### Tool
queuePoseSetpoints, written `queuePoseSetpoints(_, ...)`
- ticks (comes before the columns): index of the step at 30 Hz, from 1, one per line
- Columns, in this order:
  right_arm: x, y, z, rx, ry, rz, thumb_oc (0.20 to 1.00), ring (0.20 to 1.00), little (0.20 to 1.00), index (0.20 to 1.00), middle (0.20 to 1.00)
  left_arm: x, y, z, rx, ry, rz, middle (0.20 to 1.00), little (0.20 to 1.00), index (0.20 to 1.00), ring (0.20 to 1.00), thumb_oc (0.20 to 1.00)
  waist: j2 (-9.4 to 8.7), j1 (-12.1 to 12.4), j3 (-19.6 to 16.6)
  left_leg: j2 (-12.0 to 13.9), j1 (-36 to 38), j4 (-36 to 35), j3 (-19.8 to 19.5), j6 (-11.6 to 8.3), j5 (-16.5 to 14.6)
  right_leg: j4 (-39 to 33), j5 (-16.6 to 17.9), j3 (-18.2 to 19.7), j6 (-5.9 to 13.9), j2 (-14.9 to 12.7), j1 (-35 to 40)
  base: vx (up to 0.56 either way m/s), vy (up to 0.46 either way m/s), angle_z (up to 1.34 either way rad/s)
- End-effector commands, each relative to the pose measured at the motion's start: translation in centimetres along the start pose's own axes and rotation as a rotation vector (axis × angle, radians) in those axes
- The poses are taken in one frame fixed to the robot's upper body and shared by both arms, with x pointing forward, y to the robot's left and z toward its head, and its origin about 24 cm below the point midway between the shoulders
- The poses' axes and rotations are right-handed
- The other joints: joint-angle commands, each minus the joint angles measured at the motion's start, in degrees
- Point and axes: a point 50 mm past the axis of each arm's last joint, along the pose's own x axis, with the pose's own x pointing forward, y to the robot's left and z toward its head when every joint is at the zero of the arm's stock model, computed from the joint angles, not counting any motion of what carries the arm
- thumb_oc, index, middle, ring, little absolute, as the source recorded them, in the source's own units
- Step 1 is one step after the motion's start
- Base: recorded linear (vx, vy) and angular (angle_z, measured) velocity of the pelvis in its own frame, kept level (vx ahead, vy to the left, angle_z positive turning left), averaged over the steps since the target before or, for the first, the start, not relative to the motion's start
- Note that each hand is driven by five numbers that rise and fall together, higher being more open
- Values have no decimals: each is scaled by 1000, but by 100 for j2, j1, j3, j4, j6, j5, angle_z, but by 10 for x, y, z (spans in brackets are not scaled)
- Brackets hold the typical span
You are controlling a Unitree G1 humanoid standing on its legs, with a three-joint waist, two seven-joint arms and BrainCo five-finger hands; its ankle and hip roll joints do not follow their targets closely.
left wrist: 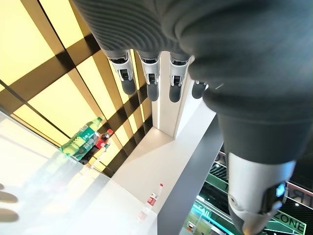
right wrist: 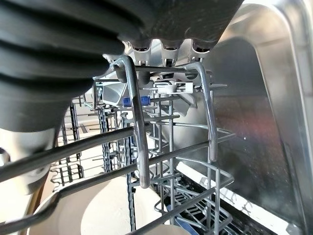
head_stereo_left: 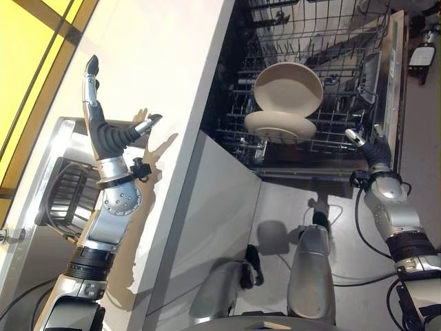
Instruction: Pick up plates and place into dishwasher.
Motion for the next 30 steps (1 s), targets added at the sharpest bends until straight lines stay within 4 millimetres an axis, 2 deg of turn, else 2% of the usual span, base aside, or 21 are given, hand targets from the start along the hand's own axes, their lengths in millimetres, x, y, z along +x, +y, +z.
queuePoseSetpoints(1,3,88,43,0,-170,340,1000,1000,1000,1000,1000,21,7,12,-12,-74,56,1000,1000,1000,1000,1000,-72,442,18,-34,-578,328,-354,-71,258,-310,-154,492,155,-464,674,67,60,6)
queuePoseSetpoints(14,16,88,78,31,-259,256,1000,1000,1000,1000,1000,22,18,8,15,-49,54,1000,1000,1000,1000,1000,-108,1027,-35,-204,-987,611,-384,67,223,145,-286,70,-45,-614,626,30,50,30)
queuePoseSetpoints(22,19,92,84,44,-273,262,1000,1000,1000,1000,1000,19,26,5,46,-24,32,1000,1000,1000,1000,1000,-216,1406,-99,-253,-1109,875,-397,106,122,358,-411,-372,-120,-795,852,78,11,44)
queuePoseSetpoints(24,21,92,88,56,-284,255,1000,1000,1000,1000,1000,16,32,1,58,-16,22,1000,1000,1000,1000,1000,-261,1568,-108,-243,-1175,977,-384,108,90,393,-440,-537,-119,-877,959,75,-39,47)
queuePoseSetpoints(30,23,90,91,84,-294,225,1000,1000,1000,1000,1000,10,42,1,74,-20,4,1000,1000,1000,1000,1000,-285,1789,-102,-200,-1272,1130,-314,107,48,416,-478,-853,-102,-1042,1165,39,-17,40)
